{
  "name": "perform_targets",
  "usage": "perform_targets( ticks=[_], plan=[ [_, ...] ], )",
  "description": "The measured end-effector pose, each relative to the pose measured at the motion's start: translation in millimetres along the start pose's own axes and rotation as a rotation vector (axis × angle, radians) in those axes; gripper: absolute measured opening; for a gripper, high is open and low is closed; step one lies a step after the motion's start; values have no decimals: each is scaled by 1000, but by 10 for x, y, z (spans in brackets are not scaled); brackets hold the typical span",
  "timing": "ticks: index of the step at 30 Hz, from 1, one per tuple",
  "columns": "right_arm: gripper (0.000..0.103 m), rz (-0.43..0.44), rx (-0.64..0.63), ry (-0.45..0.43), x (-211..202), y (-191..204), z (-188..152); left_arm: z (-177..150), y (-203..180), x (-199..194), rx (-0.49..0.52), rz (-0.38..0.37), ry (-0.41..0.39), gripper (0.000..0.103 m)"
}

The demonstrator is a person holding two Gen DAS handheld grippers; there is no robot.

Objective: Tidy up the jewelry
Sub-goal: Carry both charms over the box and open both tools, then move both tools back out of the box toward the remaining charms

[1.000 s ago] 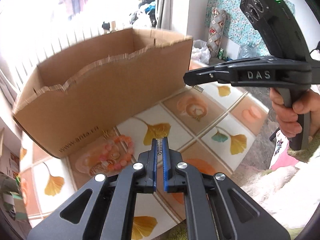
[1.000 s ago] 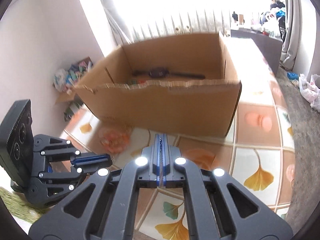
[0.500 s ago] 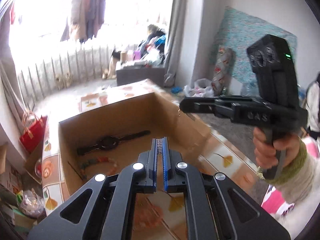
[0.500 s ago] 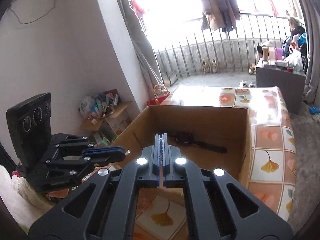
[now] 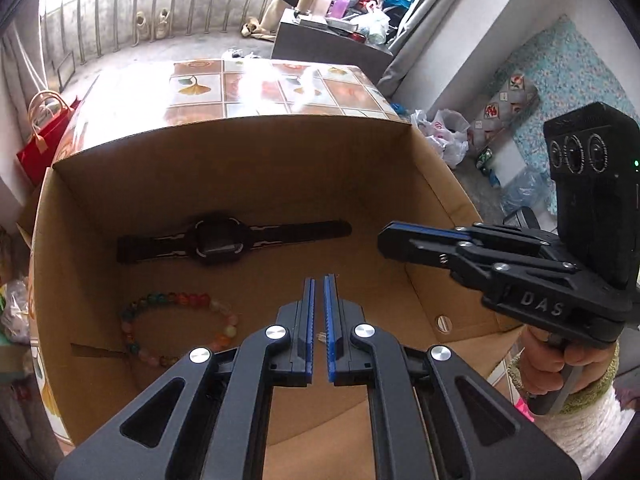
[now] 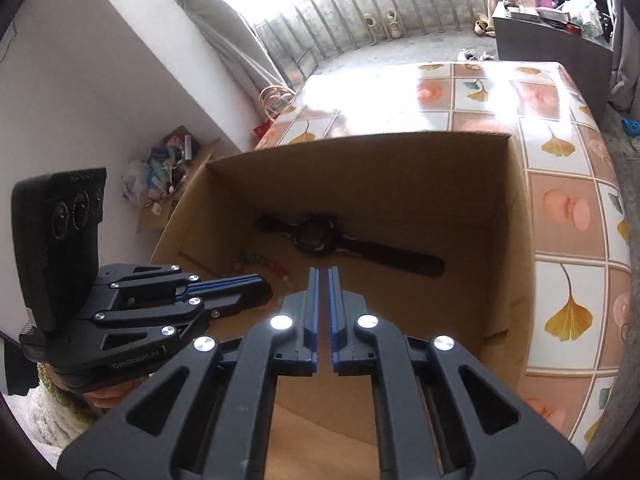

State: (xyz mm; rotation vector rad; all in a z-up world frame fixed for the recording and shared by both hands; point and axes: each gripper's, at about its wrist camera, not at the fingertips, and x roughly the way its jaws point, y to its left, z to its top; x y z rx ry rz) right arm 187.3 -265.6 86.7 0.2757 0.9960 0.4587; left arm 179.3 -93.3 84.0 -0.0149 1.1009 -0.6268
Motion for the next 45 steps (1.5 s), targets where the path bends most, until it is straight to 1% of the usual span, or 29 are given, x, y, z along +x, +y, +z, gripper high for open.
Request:
perform_targets(
  ticks=[3,8,10,11,12,13,14,15,16,20,23,25,29,31,34,36,38,41,45],
  plan=[
    [19,-11,1,-37,-103,-5,13,11,27,-53,-11,-8,-20,6],
    [23,-21,2,-73,-210,-18,-22,-15,22,-214,-14,-4,-65,7],
    [23,-33,-7,-95,-321,18,-72,-63,8,-319,-10,-3,-88,7],
    [26,-35,-14,-107,-383,47,-103,-85,6,-352,-7,-3,-96,9],
    [32,-35,-19,-121,-449,70,-120,-139,-12,-430,4,-2,-112,11],
    [35,-34,-30,-145,-565,108,-185,-191,-30,-503,13,1,-126,16],
    [41,-31,-40,-166,-657,138,-240,-280,-50,-606,28,7,-147,20],
    [43,-29,-46,-180,-725,158,-268,-339,-60,-670,37,7,-159,21],
    [43,-21,-53,-198,-841,194,-353,-433,-68,-764,46,4,-176,22],
    [43,31,-53,-234,-1172,247,-691,-787,-48,-1050,67,-6,-227,33],
    [43,27,-53,-247,-1331,282,-986,-1109,6,-1179,59,-12,-238,40],
    [43,14,-49,-243,-1374,318,-1172,-1282,1,-1198,56,-4,-234,44],
    [43,-24,-8,-197,-1302,311,-1504,-1594,-46,-1137,82,52,-213,49],
    [43,-23,40,-161,-1199,247,-1660,-1699,-75,-1078,91,56,-207,50],
    [43,-52,115,-86,-980,143,-1855,-1816,-168,-926,107,73,-196,50],
    [43,-72,136,-59,-879,104,-1947,-1889,-236,-826,129,59,-192,50],
    [43,-124,134,-27,-756,97,-2028,-1938,-322,-700,160,70,-172,50],
    [43,-183,109,-4,-640,142,-2094,-2013,-446,-468,212,90,-134,50],
    [43,-235,74,-2,-508,175,-2160,-2063,-513,-287,239,77,-107,50]
  ],
)
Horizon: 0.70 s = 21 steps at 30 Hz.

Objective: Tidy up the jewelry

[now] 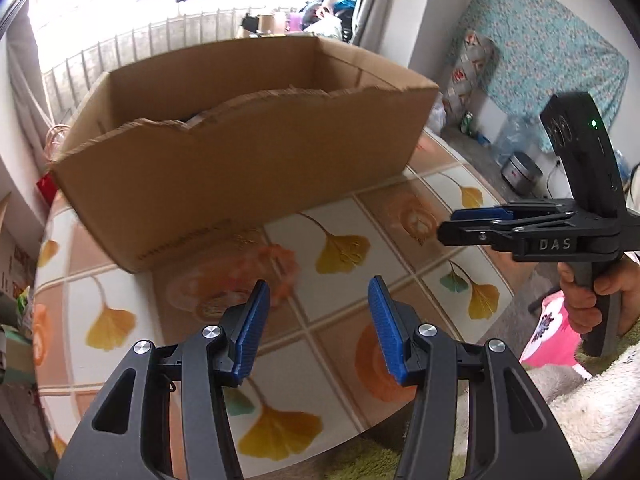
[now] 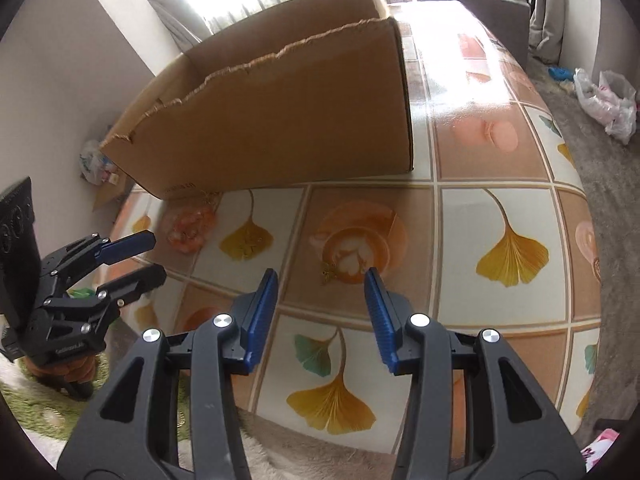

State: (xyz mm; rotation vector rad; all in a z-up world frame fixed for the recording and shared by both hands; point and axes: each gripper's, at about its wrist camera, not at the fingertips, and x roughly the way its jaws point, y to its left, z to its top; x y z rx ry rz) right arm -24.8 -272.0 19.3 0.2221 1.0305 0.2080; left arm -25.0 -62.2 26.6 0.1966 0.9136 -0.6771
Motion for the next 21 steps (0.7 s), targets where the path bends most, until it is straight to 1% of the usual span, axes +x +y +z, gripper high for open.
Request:
perform_targets(
  ticks=[2,4,7,8,10,12,16,18,21],
  plan=[
    [42,-21,-27,-5,55,28,-1,2,-57,67,19,-1,0,50],
    [40,-47,-61,-10,108,70,-11,17,-103,128,32,-1,8,50],
    [34,-69,-102,-8,184,105,-28,32,-161,190,53,5,11,50],
    [30,-73,-110,-7,210,107,-35,37,-184,216,65,14,12,50],
    [27,-81,-123,1,277,128,-40,57,-201,229,80,22,12,50],
    [23,-99,-149,-5,302,154,-52,63,-217,252,86,23,13,50],
    [18,-119,-184,-11,335,190,-62,69,-222,288,95,29,17,50],
    [11,-138,-205,-12,345,196,-72,66,-215,293,97,28,18,50],
    [6,-140,-223,-12,366,207,-84,77,-214,316,100,29,20,50]
  ],
)
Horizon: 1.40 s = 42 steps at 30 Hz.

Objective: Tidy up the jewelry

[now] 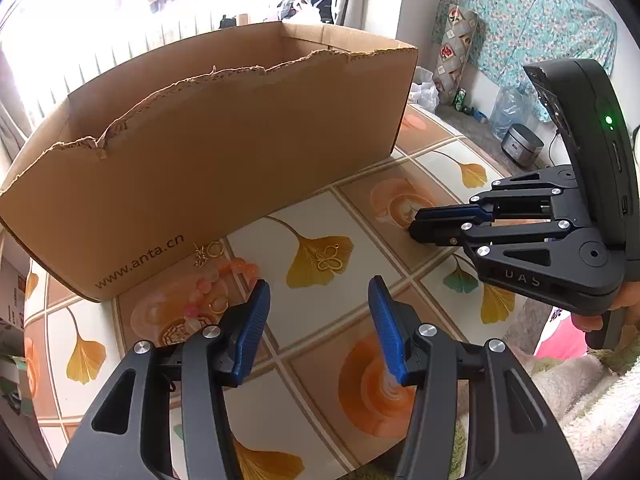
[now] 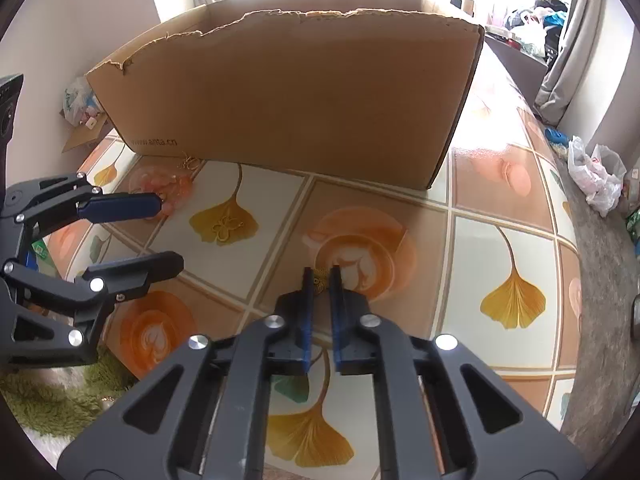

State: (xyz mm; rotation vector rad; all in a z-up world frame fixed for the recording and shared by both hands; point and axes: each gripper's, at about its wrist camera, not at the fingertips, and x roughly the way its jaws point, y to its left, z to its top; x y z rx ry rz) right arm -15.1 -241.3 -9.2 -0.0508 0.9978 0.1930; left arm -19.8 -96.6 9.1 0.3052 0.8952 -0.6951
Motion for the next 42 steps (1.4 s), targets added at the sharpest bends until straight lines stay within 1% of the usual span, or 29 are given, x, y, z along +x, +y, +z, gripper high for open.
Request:
perform_targets(
  ticks=[3,9,13,15,20,25,26,29,35,36,37,42],
  plan=[
    [6,10,5,-5,-19,-45,-30,11,-11,7,8,0,-2,50],
    [6,74,97,-13,-26,-223,-42,43,-45,21,23,-3,-14,50],
    [6,98,127,-15,-21,-299,-49,94,-69,64,32,3,-24,50],
    [6,96,124,-16,-39,-242,-45,117,-76,99,38,9,-21,46],
    [6,107,135,-19,-58,-258,-44,165,-88,190,40,0,-1,32],
    [6,110,137,-22,-59,-263,-41,180,-92,304,47,11,40,20],
    [6,110,136,-22,-58,-269,-43,181,-101,312,54,20,38,19],
    [6,111,137,-23,-58,-266,-42,191,-130,334,78,35,43,18],
    [5,113,136,-26,-60,-271,-41,195,-157,363,95,49,38,18],
    [5,114,137,-27,-60,-270,-41,193,-156,370,96,50,35,17],
    [5,115,137,-27,-61,-277,-42,192,-157,378,100,56,32,14],
    [5,116,138,-29,-63,-270,-47,182,-159,388,107,56,26,14]
  ],
)
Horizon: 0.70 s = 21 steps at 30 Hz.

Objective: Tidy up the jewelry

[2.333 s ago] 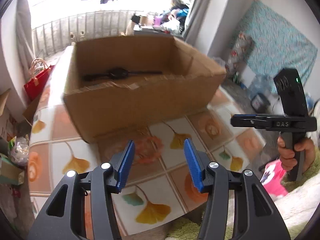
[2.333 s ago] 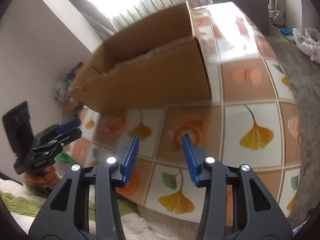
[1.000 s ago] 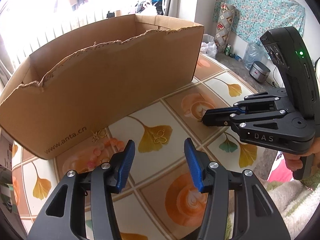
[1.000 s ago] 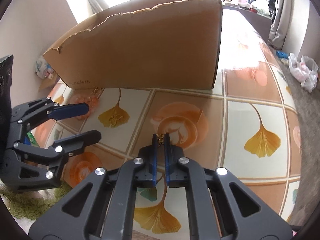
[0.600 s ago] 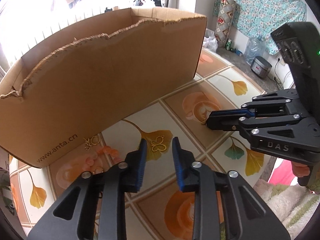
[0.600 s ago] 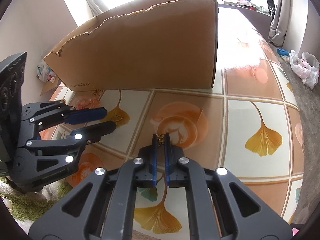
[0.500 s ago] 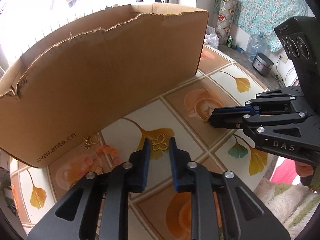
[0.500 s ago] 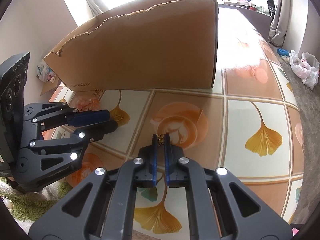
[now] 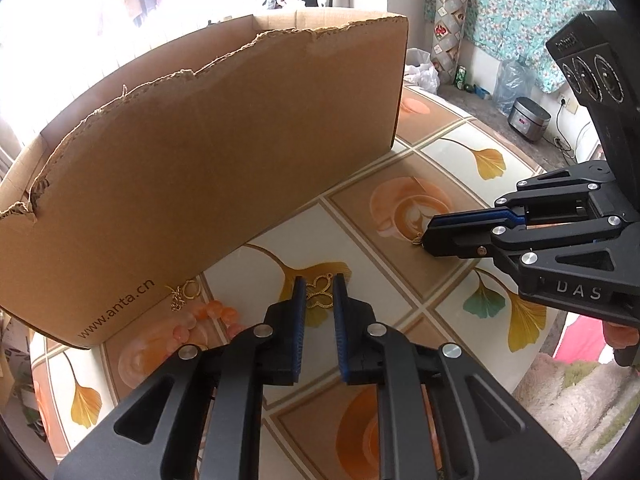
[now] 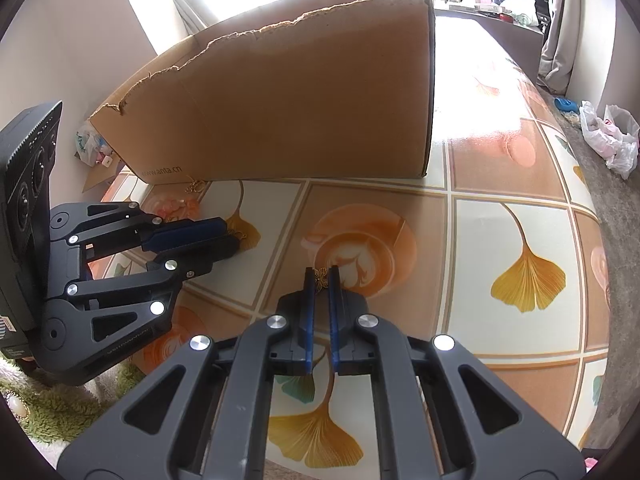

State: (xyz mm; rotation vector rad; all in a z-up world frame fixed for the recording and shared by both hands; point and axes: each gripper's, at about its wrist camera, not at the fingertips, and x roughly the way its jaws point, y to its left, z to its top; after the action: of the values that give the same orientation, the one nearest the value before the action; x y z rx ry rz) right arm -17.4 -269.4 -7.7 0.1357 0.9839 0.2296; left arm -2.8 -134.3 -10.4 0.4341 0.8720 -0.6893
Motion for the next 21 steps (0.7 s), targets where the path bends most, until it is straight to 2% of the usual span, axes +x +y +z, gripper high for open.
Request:
perform_targets(
  ticks=[3,11,13,15,21],
  plan=[
    [0,2,-1,4,4,-4,0,-2,11,0,-3,-4,-2,14],
    [0,8,-4,-2,-51,2,31,-42,46,-61,-16,-20,-1,14],
    [5,9,-13,-6,-74,10,48,-52,56,-75,-19,-19,-1,14],
    [28,-1,-24,-7,-76,25,64,-60,66,-83,-22,-20,0,14],
    [29,-23,-97,12,16,146,68,-73,93,-96,-32,-15,-1,14]
  ],
)
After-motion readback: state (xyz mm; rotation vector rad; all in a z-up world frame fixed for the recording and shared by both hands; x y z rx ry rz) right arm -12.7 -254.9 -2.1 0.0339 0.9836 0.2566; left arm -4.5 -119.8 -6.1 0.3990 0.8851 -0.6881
